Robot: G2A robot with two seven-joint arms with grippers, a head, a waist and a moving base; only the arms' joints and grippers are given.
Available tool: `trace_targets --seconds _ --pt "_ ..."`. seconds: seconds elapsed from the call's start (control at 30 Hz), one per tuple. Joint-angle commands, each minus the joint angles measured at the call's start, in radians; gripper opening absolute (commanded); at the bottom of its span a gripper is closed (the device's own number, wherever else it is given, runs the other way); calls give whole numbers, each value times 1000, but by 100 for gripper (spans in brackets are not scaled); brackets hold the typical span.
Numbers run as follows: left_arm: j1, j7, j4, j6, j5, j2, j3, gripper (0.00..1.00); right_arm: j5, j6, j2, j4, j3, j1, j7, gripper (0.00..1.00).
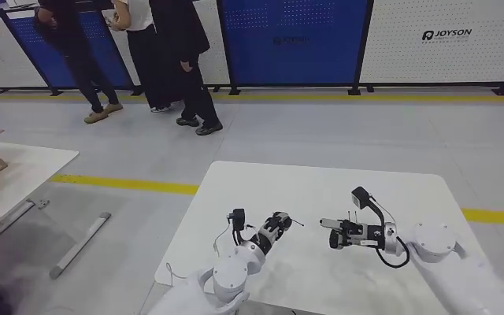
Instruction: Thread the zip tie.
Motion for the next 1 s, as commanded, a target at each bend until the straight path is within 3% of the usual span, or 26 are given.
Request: trace_targets --seconds 0.0,0.13,0.23,0.37,0.53,0.97 --pt "0 -1 0 0 -1 0 -1 0 0 0 0 0 0 0 0 100" --pt "0 -1 0 0 -1 0 -1 0 20 1 -2 -4 8 -18 -39 100" --pt "0 -1 0 0 -1 0 -1 0 24 32 -7 -8 3 -26 -58 100" --pt "0 -1 0 0 -1 0 -1 0 35 59 -29 10 -27 -10 -107 100" --pt "0 -1 0 0 -1 0 -1 0 54 82 -62 52 -79 29 -97 100" --pt "0 -1 0 0 -1 0 -1 0 63 98 -68 46 -80 19 -104 100"
